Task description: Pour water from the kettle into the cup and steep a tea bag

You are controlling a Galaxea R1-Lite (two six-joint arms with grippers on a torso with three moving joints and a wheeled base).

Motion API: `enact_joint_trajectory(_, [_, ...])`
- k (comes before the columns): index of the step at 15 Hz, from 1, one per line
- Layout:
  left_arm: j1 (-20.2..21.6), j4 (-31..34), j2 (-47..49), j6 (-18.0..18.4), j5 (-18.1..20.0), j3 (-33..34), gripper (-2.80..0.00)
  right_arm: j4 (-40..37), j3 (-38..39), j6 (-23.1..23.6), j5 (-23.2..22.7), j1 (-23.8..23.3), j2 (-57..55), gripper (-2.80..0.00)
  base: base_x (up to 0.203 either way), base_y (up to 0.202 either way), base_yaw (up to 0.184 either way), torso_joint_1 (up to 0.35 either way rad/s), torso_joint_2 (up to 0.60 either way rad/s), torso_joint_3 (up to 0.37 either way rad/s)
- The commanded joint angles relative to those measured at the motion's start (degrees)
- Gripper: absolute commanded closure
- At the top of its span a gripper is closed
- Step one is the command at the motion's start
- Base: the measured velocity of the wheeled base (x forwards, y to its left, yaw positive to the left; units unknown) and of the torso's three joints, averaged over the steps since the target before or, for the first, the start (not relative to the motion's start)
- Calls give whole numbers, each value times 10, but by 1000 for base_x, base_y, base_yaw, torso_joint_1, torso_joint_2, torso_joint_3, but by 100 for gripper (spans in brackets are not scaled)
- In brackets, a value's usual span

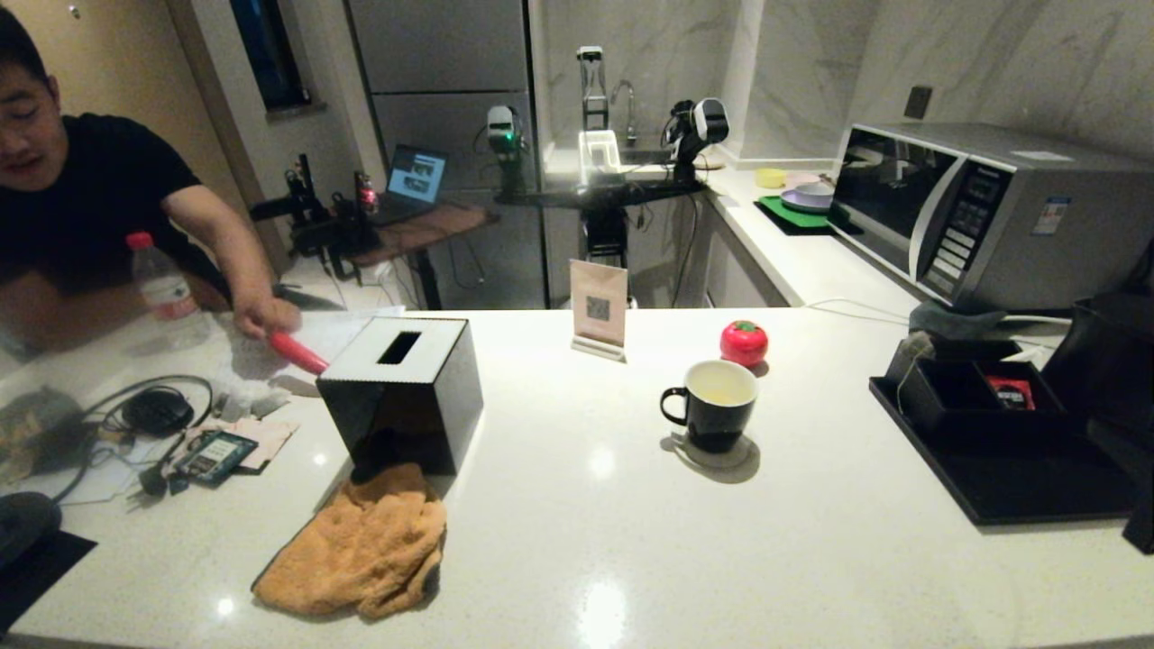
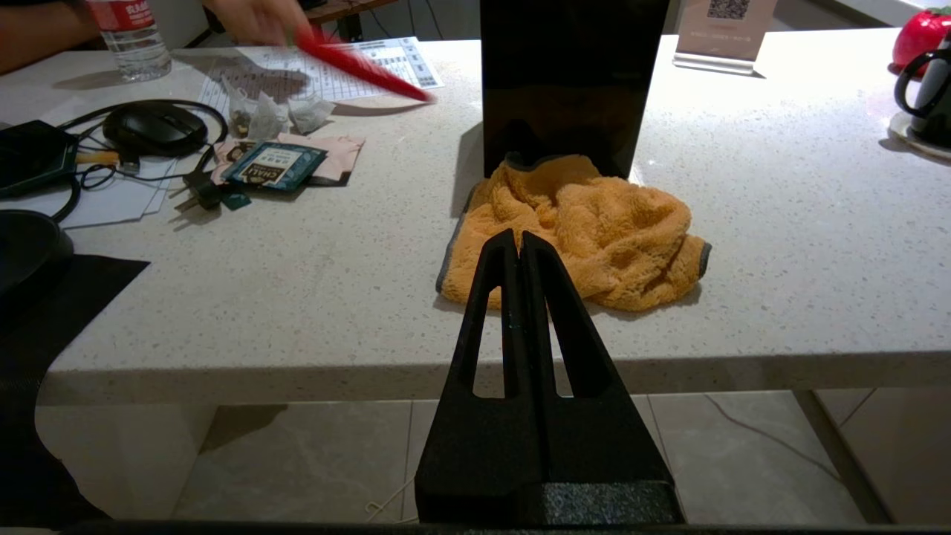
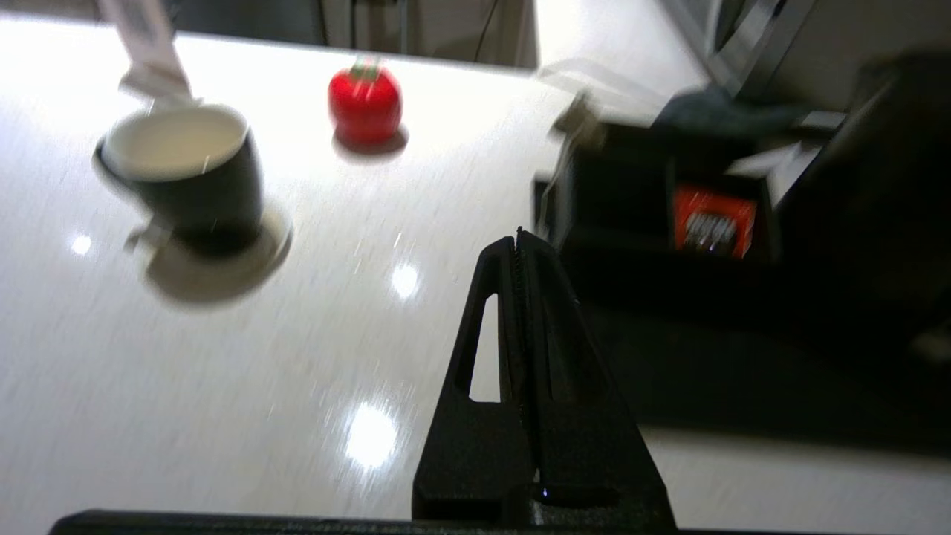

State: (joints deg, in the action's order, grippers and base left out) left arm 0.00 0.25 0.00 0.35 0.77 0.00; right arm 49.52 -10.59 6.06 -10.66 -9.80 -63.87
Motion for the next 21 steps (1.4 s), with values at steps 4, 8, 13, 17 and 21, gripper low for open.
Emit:
enact_joint_trajectory(4, [0,0,1,0,0,0,0,-43,-125,-1,13,0,-58,0,0,0,0,0,0,0])
enact_joint_trajectory(8, [0,0,1,0,0,0,0,-138,-244,-1,14,-1,-94,0,0,0,0,0,0,0])
enact_joint_trajectory(13, [0,0,1,0,0,0,0,-208,-335,3,22,-2,-146,0,0,0,0,0,0,0])
enact_joint_trajectory(17, [0,0,1,0,0,0,0,-258,-387,20,27,-2,-170,0,0,0,0,0,0,0])
enact_joint_trajectory(21, [0,0,1,0,0,0,0,-311,-460,20,25,-2,-211,0,0,0,0,0,0,0])
